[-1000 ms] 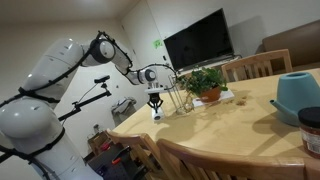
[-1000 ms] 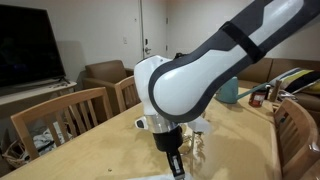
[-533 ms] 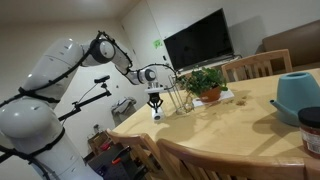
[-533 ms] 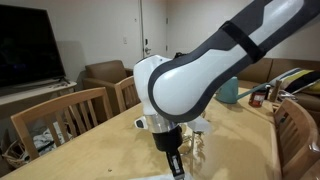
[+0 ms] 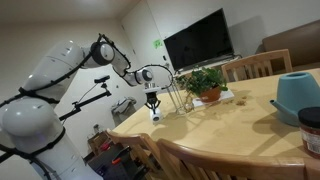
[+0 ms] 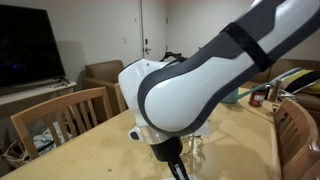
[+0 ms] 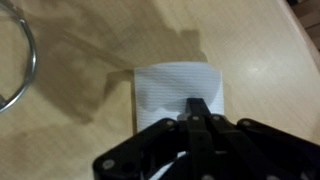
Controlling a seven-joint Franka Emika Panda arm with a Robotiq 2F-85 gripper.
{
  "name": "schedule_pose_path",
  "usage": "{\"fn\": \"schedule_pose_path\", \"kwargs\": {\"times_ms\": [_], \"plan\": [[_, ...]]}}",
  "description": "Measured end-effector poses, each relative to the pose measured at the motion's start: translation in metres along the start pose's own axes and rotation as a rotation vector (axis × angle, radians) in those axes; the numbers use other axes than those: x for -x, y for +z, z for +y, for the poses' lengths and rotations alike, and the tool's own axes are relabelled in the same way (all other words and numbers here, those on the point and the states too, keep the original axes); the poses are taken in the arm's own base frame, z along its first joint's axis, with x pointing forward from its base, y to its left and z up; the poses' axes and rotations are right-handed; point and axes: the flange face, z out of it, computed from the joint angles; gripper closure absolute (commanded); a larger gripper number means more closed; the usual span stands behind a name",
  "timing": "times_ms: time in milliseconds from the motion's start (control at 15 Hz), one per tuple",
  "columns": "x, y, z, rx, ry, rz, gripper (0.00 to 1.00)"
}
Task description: Slightly move the tissue roll to the bottom of the table
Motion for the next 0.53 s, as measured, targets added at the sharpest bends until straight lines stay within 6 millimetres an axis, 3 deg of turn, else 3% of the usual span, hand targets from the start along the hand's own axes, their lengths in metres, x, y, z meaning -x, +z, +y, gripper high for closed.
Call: {"fn": "schedule_pose_path", "kwargs": {"times_ms": [533], "plan": [[-0.002,0.019,-0.015,0.003,-0.117,-0.19,1.0]]}}
